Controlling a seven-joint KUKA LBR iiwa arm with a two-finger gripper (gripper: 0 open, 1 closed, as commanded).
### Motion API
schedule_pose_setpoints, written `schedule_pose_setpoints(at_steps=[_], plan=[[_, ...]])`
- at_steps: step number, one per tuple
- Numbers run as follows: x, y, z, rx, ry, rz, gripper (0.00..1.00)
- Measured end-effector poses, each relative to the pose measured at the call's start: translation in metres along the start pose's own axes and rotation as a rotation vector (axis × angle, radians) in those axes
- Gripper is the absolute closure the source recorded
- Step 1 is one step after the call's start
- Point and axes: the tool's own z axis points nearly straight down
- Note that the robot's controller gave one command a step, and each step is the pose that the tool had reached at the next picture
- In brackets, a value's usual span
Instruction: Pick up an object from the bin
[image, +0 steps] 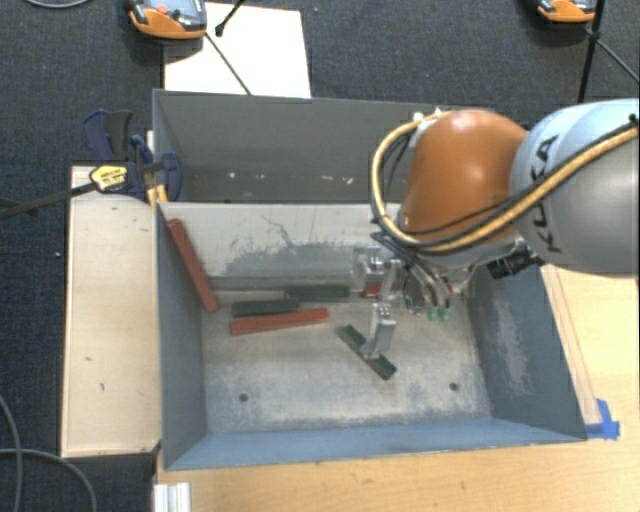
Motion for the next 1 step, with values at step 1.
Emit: schedule_pose_setpoints(at_steps=[1], plan=[[-0.0055, -0.0062, 0.0464, -0.001, -0.008, 0.044, 0.00]])
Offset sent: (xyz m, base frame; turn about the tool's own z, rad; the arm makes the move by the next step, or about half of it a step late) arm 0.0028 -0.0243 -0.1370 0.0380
